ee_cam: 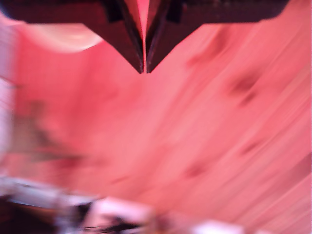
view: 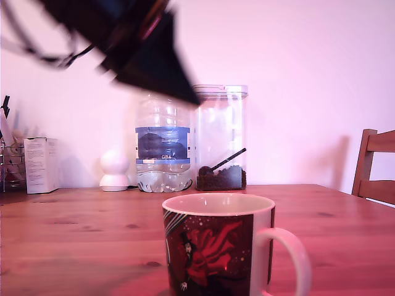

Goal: Pick up the coffee capsules from the table one by one and drop them inside the nearest coffee cup

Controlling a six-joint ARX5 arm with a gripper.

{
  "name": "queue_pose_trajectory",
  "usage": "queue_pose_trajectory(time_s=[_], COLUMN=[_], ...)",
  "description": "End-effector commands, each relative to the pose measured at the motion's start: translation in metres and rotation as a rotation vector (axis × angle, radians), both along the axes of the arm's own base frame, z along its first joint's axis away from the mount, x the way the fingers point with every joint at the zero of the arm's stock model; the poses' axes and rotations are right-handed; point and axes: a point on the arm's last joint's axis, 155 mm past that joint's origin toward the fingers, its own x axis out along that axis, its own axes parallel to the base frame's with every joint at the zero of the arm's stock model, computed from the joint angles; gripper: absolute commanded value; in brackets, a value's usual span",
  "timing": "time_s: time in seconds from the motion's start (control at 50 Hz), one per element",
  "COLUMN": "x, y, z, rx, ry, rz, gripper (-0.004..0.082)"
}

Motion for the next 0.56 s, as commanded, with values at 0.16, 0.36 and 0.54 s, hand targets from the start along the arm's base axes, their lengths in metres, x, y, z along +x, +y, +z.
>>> queue_pose_trajectory(time_s=[0.16,0.36,0.54], x=[0.021,0.033,0.039], y=[0.045,0.087,0.115], z=[0.005,0.008,0.014], rx=[-0.072,-0.119,-0.151], ry=[-0.054,-0.098,-0.135], rz=[0.176,0.337,0.452], gripper=[-0.0019,-0.0019,-0.0019])
